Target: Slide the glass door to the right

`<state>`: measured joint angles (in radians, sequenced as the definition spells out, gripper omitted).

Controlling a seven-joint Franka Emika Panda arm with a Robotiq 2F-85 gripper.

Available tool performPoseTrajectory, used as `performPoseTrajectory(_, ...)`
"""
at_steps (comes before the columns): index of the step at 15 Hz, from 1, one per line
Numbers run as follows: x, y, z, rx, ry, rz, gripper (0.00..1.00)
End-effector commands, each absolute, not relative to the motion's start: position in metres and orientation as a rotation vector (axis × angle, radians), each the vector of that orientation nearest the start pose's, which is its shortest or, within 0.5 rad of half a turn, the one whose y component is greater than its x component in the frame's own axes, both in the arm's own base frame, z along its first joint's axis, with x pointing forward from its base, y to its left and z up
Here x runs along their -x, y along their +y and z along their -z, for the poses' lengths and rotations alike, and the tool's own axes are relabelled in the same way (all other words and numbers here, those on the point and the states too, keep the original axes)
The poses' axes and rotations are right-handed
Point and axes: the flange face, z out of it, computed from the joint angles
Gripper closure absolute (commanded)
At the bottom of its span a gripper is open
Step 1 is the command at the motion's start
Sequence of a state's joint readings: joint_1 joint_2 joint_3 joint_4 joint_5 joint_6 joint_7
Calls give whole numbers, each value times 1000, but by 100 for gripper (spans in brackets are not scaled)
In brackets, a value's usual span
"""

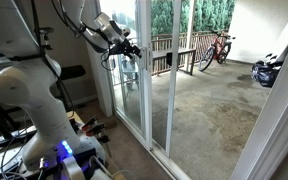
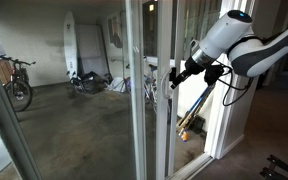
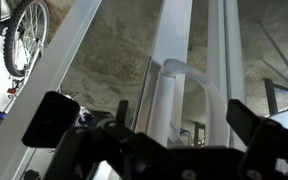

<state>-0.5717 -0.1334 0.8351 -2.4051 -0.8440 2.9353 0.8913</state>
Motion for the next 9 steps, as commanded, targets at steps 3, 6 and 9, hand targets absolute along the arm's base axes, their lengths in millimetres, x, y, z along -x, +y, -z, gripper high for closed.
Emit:
performPoseTrajectory(3,-495,189,-392,2985,-235,1234,0)
performPoseTrajectory(6,-500,195,-383,2954,-234,1264,0)
performPoseTrajectory(9,-505,202,-369,2935,-239,1280,0)
